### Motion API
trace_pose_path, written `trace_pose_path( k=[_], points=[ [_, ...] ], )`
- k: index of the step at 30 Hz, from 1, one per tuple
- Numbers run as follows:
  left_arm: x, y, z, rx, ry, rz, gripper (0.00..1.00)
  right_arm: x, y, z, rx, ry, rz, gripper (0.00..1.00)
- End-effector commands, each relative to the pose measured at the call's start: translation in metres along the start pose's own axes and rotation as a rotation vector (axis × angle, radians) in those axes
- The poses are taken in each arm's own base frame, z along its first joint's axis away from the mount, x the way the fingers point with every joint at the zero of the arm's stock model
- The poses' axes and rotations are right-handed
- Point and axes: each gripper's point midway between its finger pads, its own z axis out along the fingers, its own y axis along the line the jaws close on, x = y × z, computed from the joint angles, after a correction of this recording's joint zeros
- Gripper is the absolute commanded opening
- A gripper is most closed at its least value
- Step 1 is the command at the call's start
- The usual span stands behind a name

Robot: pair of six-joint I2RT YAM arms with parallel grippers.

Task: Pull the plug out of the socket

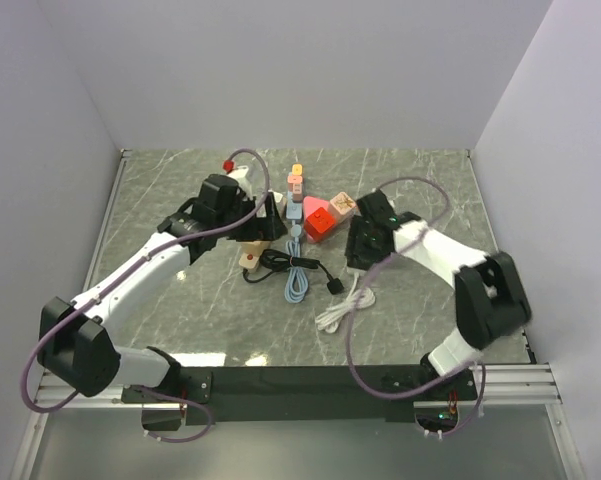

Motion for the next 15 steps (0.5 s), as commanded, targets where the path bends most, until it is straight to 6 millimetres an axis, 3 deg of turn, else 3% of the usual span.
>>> trace_pose_path(
  k=[1, 2, 3, 7, 10, 15],
  points=[
    [0.003, -0.035, 0.011, 0.150, 0.004, -0.039, 0.99, -0.006, 0.036, -0.056, -0.371, -0.076, -0.044, 0.00],
    [0.006, -0.040, 0.014, 0.171, 0.011, -0.050, 0.99, 0.004, 0.026, -0.055, -0.399, -0.057, -0.032, 0.00],
    [0.014, -0.041, 0.021, 0.181, 0.041, -0.066, 0.99, 0.004, 0.031, -0.067, -0.463, -0.072, -0.038, 0.00],
    [0.026, -0.063, 0.046, 0.218, 0.086, -0.100, 0.99, 0.025, 0.027, -0.067, -0.529, -0.030, -0.058, 0.00],
    [0.037, -0.080, 0.069, 0.229, 0.133, -0.095, 0.99, 0.039, 0.035, -0.073, -0.620, -0.003, -0.061, 0.00],
    [0.041, -0.102, 0.096, 0.253, 0.142, -0.116, 0.99, 0.037, 0.044, -0.091, -0.712, -0.045, -0.058, 0.00]
  ],
)
